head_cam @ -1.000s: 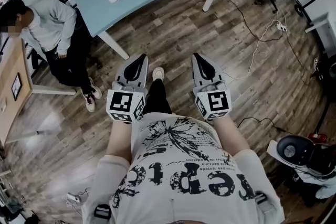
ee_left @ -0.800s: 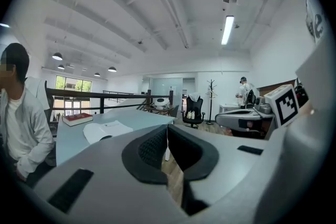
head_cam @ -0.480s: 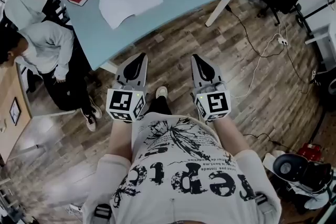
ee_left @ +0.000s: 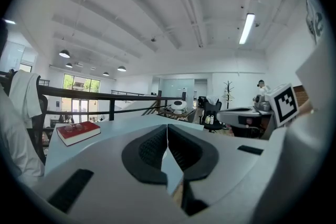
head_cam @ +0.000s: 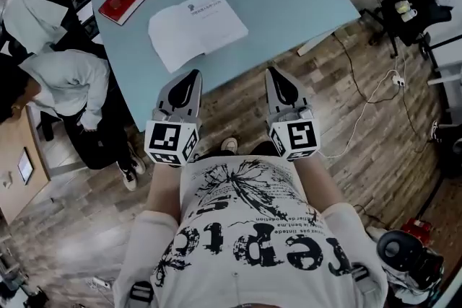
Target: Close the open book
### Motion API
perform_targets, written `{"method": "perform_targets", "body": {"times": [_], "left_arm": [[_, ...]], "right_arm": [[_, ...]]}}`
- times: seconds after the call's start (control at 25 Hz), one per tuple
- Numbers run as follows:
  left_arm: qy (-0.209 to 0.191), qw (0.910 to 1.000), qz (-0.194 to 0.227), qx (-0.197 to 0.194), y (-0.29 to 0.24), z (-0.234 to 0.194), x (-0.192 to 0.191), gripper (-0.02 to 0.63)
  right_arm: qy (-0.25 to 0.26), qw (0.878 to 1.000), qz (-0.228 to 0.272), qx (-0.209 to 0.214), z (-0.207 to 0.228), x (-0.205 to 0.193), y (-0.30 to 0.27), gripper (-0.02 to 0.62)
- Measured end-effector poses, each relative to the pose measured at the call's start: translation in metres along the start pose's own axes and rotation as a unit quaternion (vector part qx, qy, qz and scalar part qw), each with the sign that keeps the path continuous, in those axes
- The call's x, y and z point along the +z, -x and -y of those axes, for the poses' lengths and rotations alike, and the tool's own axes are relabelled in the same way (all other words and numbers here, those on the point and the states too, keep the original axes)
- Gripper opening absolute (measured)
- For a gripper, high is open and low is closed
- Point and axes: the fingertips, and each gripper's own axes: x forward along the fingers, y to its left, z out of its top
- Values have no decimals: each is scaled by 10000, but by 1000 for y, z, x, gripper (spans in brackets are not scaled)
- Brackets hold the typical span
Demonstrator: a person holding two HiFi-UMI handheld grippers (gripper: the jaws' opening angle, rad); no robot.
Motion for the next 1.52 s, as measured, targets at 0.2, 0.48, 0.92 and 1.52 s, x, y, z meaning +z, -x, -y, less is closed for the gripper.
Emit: {"method": "perform_targets", "body": {"times": [0.2, 0.48, 0.92, 1.52], "left_arm": [[92, 9991, -58, 407, -28, -34, -1, 20], [200, 9908, -77, 1340, -62, -71, 2, 20], [1050, 9534, -166, 2823, -111, -88, -25, 20], [5621, 7180, 1922, 3627, -102, -101, -203, 57]], "right_arm": [[56, 9991, -6, 414, 11, 0, -60, 11], [77, 9916, 8, 1290, 31, -2, -136, 11], [271, 9545, -147, 2967, 63, -10, -228, 11], [557, 8986, -586, 4314, 42, -65, -275, 11]]}}
